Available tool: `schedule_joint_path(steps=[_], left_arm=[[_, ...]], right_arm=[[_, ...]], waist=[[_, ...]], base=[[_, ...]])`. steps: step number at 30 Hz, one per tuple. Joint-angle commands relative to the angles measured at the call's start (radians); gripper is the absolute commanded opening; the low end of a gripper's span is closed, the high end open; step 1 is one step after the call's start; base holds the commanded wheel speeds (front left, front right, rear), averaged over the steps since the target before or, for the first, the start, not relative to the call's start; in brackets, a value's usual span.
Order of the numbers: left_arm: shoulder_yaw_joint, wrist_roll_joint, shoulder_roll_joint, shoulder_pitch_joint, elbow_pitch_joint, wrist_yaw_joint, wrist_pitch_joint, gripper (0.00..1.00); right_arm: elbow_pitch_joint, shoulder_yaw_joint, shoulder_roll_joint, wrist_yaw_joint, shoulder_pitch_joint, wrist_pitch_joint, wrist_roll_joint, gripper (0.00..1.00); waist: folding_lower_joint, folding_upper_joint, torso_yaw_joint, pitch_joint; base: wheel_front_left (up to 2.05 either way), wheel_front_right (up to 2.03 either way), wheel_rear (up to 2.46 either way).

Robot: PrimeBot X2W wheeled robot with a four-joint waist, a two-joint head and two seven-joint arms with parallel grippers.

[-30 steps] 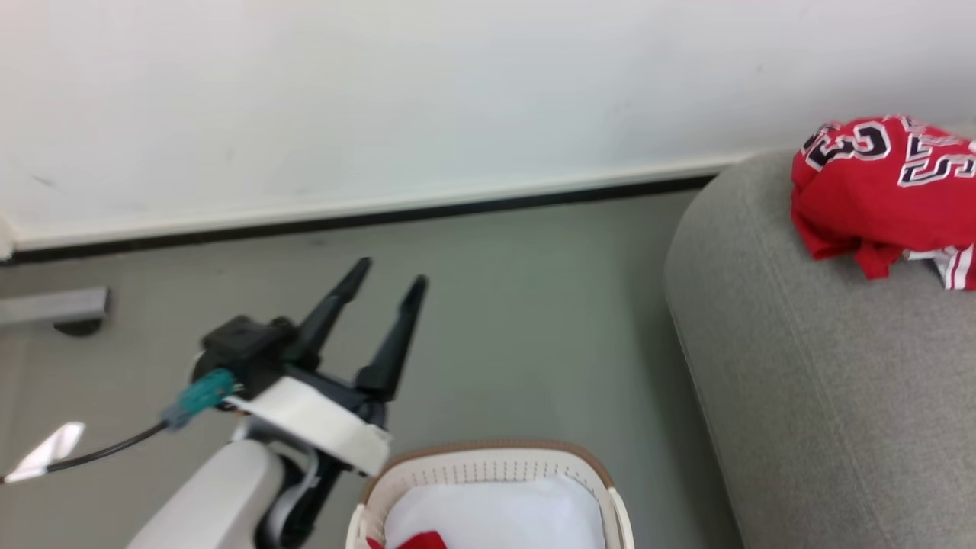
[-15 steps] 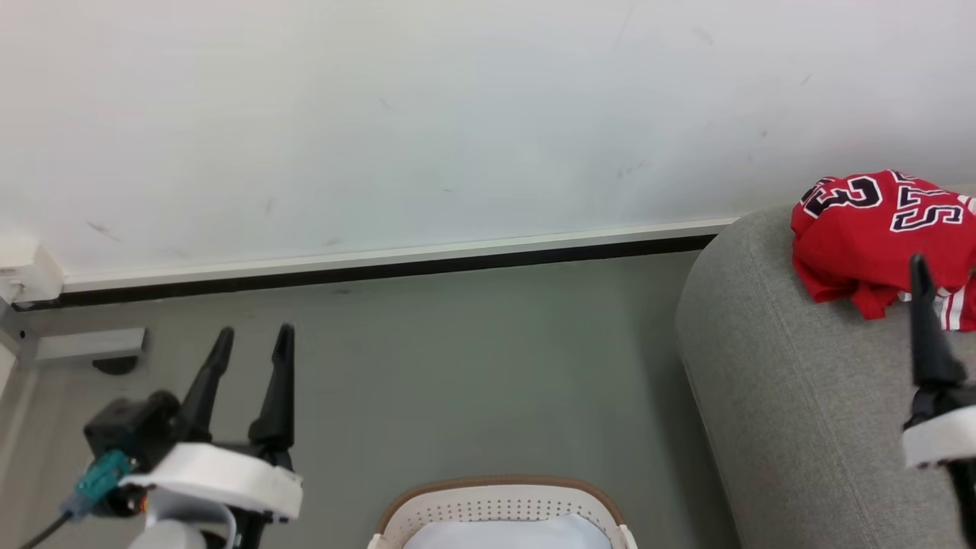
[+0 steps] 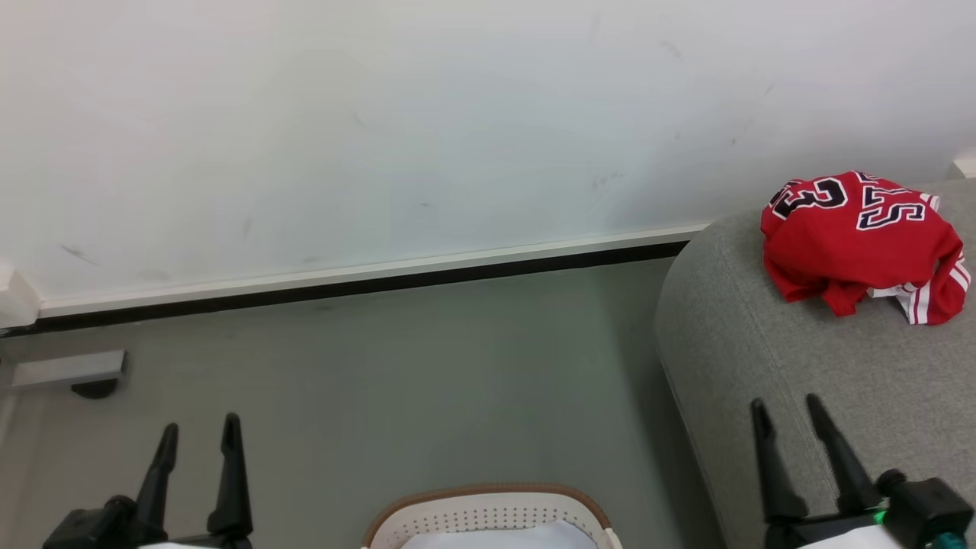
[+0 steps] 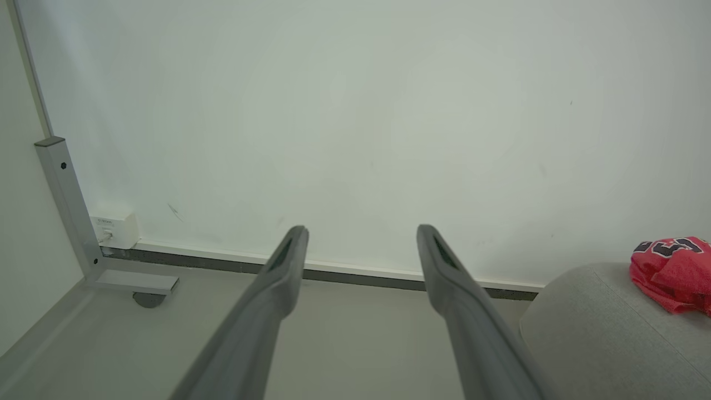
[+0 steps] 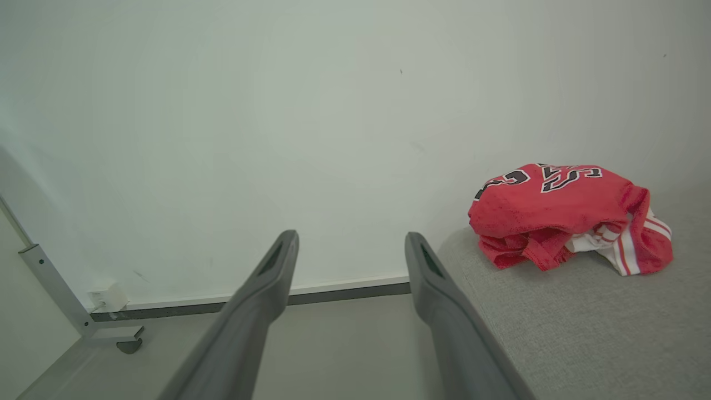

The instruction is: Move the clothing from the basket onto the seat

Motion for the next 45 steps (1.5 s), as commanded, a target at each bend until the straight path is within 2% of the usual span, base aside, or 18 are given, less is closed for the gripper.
schedule_joint_path(steps=[1, 8, 17, 30, 39, 45], left_arm=[[0.004, 0.008, -0.003, 0.014, 0.0, -0.004, -0.001, 1.0], [0.056, 0.089, -0.068, 0.011, 0.012, -0.07, -0.001, 1.0], [0.107, 0.154, -0.126, -0.003, 0.038, -0.136, -0.001, 1.0], [0.154, 0.202, -0.164, -0.023, 0.054, -0.184, -0.001, 1.0], [0.118, 0.235, -0.168, -0.067, 0.094, -0.215, -0.001, 1.0], [0.038, 0.249, -0.148, -0.139, 0.166, -0.234, -0.001, 1.0]], right_arm=[[0.007, 0.003, 0.0, -0.002, 0.004, -0.005, -0.012, 1.0], [0.058, 0.03, 0.041, -0.002, -0.031, -0.024, -0.045, 1.0], [0.05, 0.021, 0.052, -0.002, -0.038, -0.026, -0.065, 1.0], [0.04, 0.033, 0.054, -0.002, -0.024, -0.026, -0.045, 1.0], [0.029, 0.017, 0.054, -0.002, -0.044, -0.026, -0.048, 1.0], [0.02, -0.005, 0.054, -0.002, -0.062, -0.026, -0.061, 1.0]], waist=[[0.0001, 0.0, 0.0, 0.002], [0.0001, 0.0, 0.013, 0.019], [0.0001, 0.0, 0.02, 0.02], [0.0001, 0.0, 0.014, 0.031], [0.0001, 0.0, 0.003, 0.059], [0.0001, 0.0, -0.014, 0.107]], base=[[0.0, 0.0, 0.0], [0.0, 0.0, 0.0], [0.0, 0.0, 0.0], [0.0, 0.0, 0.0], [0.0, 0.0, 0.0], [0.0, 0.0, 0.0]])
